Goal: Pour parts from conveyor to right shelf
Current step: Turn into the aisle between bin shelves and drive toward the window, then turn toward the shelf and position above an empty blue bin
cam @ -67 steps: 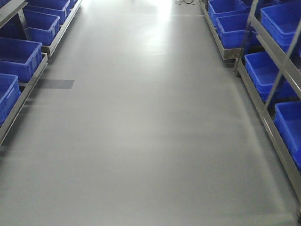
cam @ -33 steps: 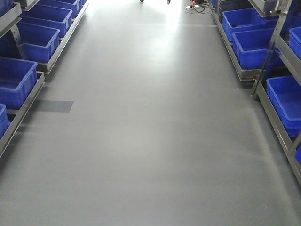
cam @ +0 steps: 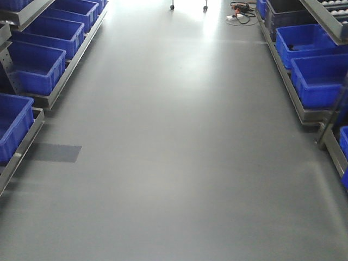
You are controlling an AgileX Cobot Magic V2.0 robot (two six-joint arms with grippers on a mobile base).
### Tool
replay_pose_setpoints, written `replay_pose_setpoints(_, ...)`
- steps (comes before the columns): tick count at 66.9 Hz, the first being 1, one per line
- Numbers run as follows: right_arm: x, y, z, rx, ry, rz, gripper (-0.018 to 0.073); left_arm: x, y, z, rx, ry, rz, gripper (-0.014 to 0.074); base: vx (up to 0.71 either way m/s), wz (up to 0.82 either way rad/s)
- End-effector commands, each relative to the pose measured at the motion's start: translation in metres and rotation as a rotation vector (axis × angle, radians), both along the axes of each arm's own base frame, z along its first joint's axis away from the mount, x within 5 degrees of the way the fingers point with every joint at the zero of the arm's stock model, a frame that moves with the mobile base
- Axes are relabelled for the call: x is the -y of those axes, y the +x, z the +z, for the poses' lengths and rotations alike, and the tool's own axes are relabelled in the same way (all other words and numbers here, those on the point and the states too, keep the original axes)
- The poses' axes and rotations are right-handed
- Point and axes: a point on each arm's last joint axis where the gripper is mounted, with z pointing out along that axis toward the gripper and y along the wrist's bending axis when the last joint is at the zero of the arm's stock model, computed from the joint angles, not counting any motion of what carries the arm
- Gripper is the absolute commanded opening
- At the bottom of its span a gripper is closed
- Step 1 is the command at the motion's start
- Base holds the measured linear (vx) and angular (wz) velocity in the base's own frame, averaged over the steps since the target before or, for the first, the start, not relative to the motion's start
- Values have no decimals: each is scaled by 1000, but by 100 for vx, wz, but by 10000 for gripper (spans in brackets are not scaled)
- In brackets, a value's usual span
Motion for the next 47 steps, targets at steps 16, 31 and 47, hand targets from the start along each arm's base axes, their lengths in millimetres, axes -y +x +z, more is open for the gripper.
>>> replay_pose_setpoints(16, 2, -1, 16, 93, 2, -20, -9, 0, -2, 16, 103, -12, 0, -6, 60, 10)
replay_pose_setpoints(31, 2, -1, 16, 93, 2, -20, -9, 0, -2, 16, 103, -12, 0, -6, 56, 8)
replay_pose_setpoints(47, 2, -1, 16, 93, 2, -20, -9, 0, -2, 16, 103, -12, 0, -6, 52, 2)
